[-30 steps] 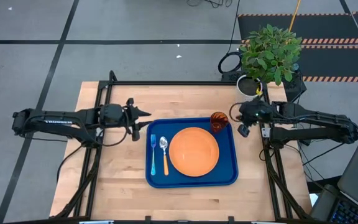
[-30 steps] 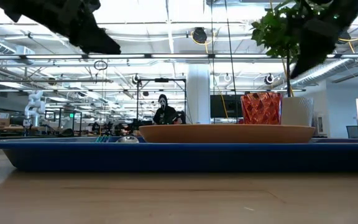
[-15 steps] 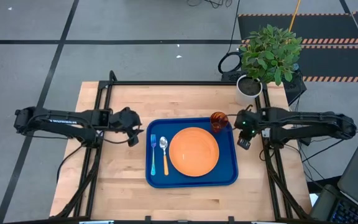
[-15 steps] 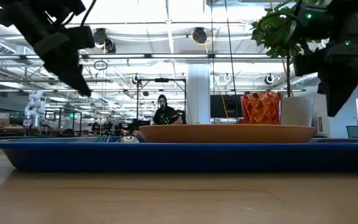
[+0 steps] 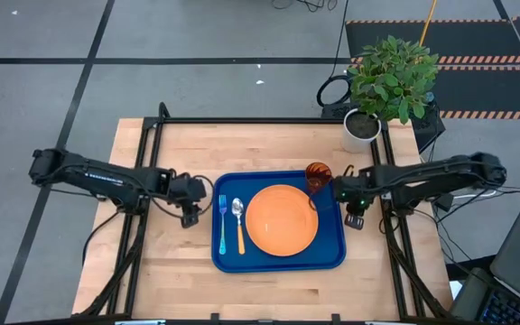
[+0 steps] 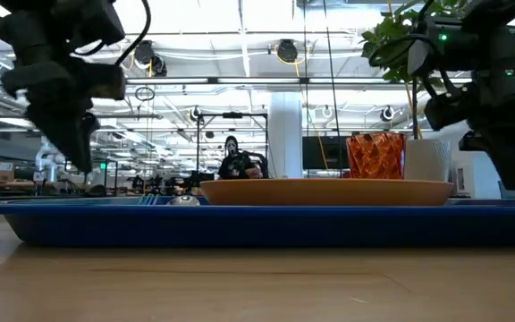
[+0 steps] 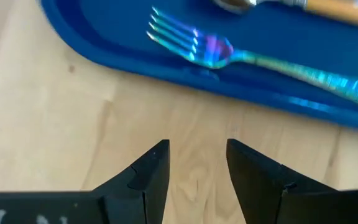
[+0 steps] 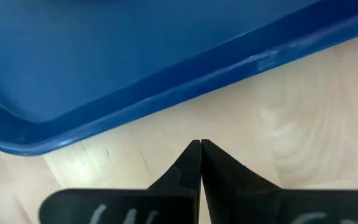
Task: Pick and place plate/cup/fork/spoon on tray
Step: Adjust the blue tray
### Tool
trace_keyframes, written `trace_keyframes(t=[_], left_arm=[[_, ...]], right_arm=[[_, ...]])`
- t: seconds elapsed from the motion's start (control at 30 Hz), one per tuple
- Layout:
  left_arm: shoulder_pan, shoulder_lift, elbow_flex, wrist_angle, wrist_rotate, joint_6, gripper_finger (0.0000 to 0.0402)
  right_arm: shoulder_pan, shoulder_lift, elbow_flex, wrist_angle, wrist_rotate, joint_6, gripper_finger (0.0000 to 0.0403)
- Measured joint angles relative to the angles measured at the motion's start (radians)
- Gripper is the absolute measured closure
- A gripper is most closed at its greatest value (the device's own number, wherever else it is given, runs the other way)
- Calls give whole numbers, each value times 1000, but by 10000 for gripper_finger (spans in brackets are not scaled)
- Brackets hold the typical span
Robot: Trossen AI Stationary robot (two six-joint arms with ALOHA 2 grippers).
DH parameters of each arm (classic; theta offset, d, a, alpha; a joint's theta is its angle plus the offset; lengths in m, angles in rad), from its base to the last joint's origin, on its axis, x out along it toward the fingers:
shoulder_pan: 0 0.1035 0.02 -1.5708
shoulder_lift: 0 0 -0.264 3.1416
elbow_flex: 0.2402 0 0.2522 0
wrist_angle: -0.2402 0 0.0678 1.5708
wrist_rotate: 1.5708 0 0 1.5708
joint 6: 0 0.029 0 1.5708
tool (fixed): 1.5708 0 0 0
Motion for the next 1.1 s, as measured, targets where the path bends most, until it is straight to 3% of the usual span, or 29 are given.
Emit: trace_keyframes(t=[0.23,0.5,0.8,1.1], left_arm=[[-52,124,0,-6,0,8,241],[-131,233,0,31,0,-97,241],[-194,241,0,223,-18,-117,241],[-204,241,0,219,-42,-130,241]], right_arm=[[97,89,0,26,1,37,401],[206,167,0,132,2,70,401],[246,181,1,201,9,70,401],[255,181,1,210,34,70,401]])
